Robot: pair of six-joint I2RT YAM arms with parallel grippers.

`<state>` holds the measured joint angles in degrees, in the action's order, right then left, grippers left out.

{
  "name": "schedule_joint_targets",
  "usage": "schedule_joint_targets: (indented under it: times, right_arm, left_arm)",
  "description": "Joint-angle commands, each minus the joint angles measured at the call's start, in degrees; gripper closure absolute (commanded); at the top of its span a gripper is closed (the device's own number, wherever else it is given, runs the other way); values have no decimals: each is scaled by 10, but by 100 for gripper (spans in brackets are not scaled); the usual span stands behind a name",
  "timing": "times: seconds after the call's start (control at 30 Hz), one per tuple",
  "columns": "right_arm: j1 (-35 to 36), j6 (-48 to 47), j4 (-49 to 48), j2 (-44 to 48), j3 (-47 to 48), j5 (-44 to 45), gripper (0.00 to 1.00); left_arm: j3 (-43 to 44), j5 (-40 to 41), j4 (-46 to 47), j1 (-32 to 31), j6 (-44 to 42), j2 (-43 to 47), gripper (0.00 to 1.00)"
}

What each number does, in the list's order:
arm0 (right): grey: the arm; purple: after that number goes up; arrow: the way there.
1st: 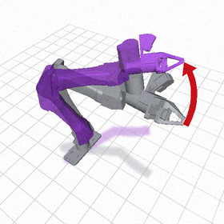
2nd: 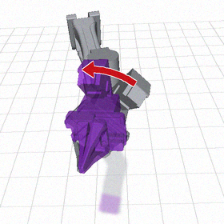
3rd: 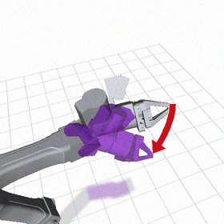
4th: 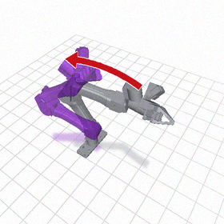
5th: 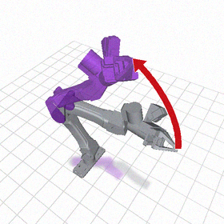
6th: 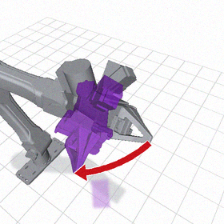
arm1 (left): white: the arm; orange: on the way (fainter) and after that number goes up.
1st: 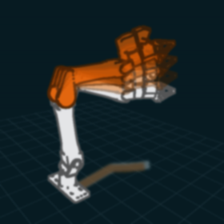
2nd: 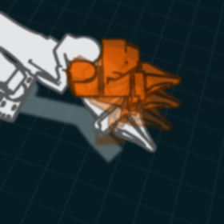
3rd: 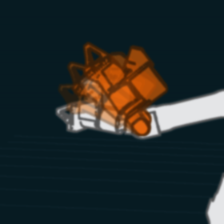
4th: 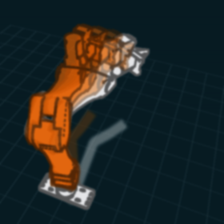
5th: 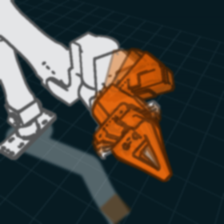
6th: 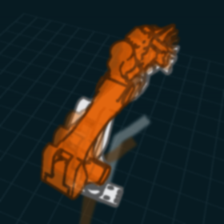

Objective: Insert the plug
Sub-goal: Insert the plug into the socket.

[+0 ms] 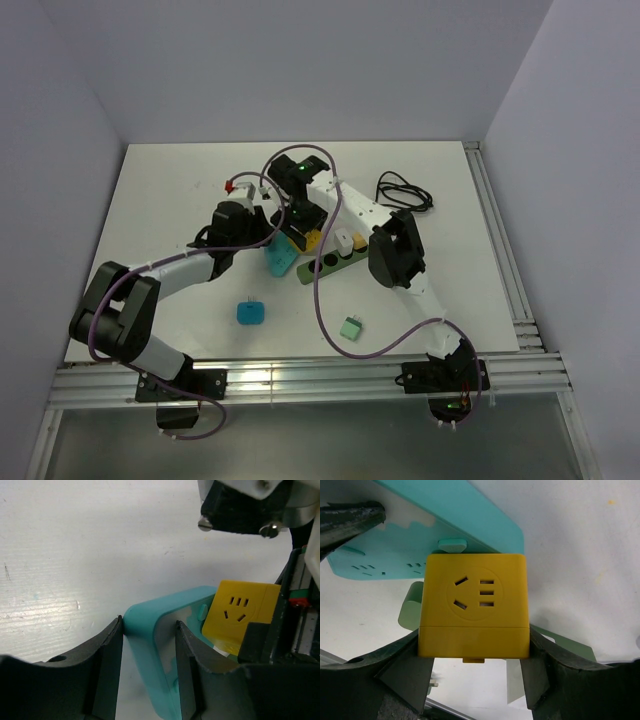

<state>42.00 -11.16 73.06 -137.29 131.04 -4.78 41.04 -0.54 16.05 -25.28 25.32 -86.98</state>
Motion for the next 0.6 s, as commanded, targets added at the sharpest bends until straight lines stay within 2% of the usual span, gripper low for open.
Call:
schedule_joint_targets:
  times: [0.0, 0.23, 0.4, 0.57]
  right_arm:
    - [6, 35, -170, -58, -8, -42, 100]
    - [5, 39, -184, -50, -23, -46, 100]
    - [7, 45, -216, -31, -88, -50, 100]
    - [5, 42, -214, -30, -84, -44, 100]
  left_arm:
    - [1, -76, -88, -45, -4, -30, 77]
    - [28, -71, -114, -45, 2, -78, 77]
    - [33, -75, -117, -44, 3, -87, 77]
    - [37, -74, -123, -44, 3, -96, 78]
